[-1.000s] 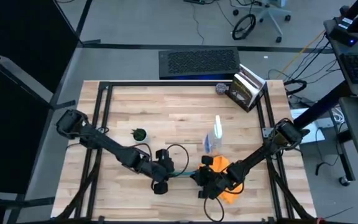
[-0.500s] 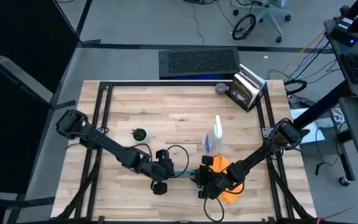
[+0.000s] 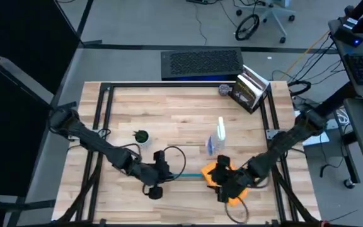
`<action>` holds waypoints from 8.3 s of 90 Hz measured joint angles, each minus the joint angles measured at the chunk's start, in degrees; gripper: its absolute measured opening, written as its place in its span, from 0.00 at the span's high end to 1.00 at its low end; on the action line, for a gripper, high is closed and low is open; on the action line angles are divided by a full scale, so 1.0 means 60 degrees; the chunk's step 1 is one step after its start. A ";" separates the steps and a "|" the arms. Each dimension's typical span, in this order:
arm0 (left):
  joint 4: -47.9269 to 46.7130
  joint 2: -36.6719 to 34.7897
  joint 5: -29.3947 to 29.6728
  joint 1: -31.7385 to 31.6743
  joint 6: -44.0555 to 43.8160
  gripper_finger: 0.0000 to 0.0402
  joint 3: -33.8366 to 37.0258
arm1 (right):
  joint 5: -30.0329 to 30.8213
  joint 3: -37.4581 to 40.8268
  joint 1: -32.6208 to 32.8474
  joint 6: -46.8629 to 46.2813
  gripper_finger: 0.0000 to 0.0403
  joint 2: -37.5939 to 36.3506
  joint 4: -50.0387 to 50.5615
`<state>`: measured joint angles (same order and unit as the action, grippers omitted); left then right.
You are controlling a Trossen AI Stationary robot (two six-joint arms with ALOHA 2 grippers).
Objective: Apply microfiber cloth
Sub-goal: Spray the back of tablet using the spray bottle
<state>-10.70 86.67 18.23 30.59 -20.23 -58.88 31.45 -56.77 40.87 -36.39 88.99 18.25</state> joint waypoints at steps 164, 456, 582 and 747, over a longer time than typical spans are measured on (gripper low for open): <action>-0.3596 0.0474 0.3187 0.1026 0.4073 0.99 -0.1928 | 0.0111 -0.1127 0.0092 -0.0677 0.43 0.0084 0.1013; -0.1807 0.0364 0.5503 0.1783 1.6578 0.68 -0.4286 | -0.4018 -0.0382 -0.2125 -0.0474 0.97 -0.1482 -0.5253; 0.2378 -0.0652 0.3385 -0.0522 0.2717 0.68 -0.1375 | -0.1502 -0.0375 -0.2614 0.6364 0.97 -0.3597 -0.4009; 0.2749 -0.0444 0.0376 -0.3609 0.4441 0.98 -0.1262 | -0.1415 -0.0386 -0.3685 0.5305 0.21 -0.8068 0.2156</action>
<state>5.80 84.01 20.49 8.93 6.41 -66.46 22.96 -59.09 18.76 -4.56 40.58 31.18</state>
